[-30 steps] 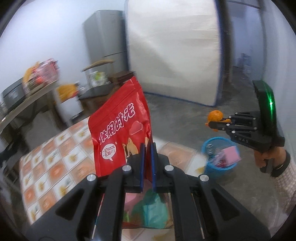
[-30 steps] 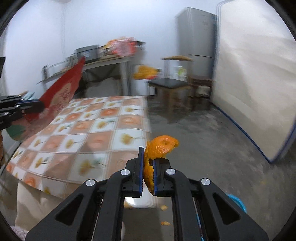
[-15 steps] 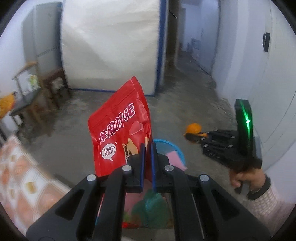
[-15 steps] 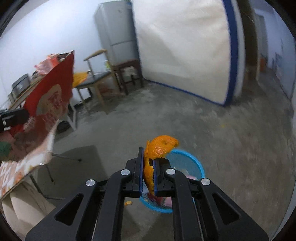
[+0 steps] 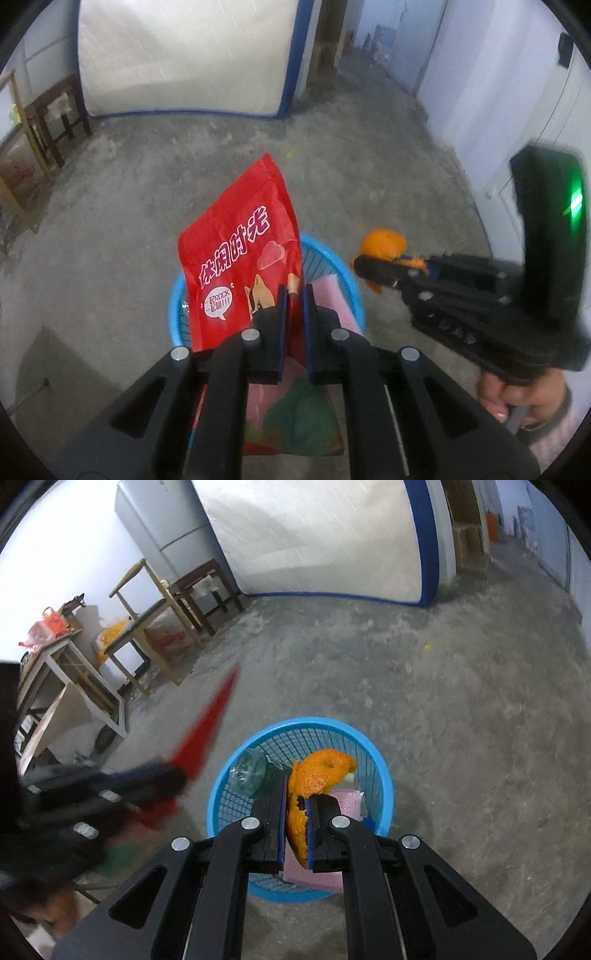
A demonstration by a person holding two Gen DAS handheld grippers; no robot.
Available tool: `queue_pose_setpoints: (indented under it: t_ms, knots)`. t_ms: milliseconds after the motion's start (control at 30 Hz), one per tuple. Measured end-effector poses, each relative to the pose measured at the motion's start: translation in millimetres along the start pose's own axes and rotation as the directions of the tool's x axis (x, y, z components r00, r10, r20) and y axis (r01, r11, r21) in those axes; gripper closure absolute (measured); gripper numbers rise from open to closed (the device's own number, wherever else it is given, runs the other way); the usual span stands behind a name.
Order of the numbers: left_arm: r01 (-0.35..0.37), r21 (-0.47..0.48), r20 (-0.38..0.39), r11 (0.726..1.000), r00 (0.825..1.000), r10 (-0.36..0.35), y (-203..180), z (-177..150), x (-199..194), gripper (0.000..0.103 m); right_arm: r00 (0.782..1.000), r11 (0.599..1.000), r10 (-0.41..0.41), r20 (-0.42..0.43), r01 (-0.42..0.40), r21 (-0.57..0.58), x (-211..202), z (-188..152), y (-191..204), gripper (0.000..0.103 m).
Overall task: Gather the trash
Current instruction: 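Open the right tool to drop the peel while the left tool releases the red bag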
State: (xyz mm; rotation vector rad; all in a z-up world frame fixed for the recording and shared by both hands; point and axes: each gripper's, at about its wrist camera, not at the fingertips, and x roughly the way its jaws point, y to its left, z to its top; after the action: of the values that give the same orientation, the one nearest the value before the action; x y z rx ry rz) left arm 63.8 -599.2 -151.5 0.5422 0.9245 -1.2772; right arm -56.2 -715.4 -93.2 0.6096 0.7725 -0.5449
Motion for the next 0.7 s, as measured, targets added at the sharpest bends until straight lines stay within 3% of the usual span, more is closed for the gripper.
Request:
queue_pose_setpoints:
  t_ms: [67, 100, 233, 533, 567, 633, 700]
  knots:
    - [0.009, -0.043, -0.055, 0.999, 0.998, -0.011, 11, -5, 24, 0.074, 1.0, 1.0, 0.007, -0.018, -0.007, 0.016, 15, 3, -5, 0.095]
    - [0.016, -0.067, -0.068, 0.998, 0.997, -0.021, 16, -9, 31, 0.069, 0.999, 1.0, 0.013, -0.03, -0.013, 0.026, 26, 4, -7, 0.095]
    - [0.02, -0.153, -0.025, 0.988, 0.999, -0.024, 37, -17, 17, 0.049, 0.996, 0.998, 0.034, -0.077, -0.03, 0.055, 57, 7, -13, 0.095]
    - [-0.005, -0.138, 0.091, 0.99, 0.996, 0.018, 34, -15, -59, 0.033, 0.978, 0.992, 0.104, -0.182, -0.088, 0.096, 108, 22, -9, 0.091]
    - [0.003, -0.136, 0.102, 0.991, 0.995, 0.011, 35, -14, -65, 0.031, 0.975, 0.991, 0.108, -0.195, -0.089, 0.101, 113, 23, -9, 0.087]
    - [0.013, -0.129, 0.122, 0.992, 0.993, 0.003, 30, -16, -81, 0.03, 0.973, 0.99, 0.115, -0.201, -0.096, 0.102, 117, 27, -9, 0.064]
    - [0.024, -0.119, 0.143, 0.993, 0.99, -0.007, 26, -16, -94, 0.028, 0.978, 0.991, 0.114, -0.176, -0.1, 0.088, 111, 29, -7, 0.057]
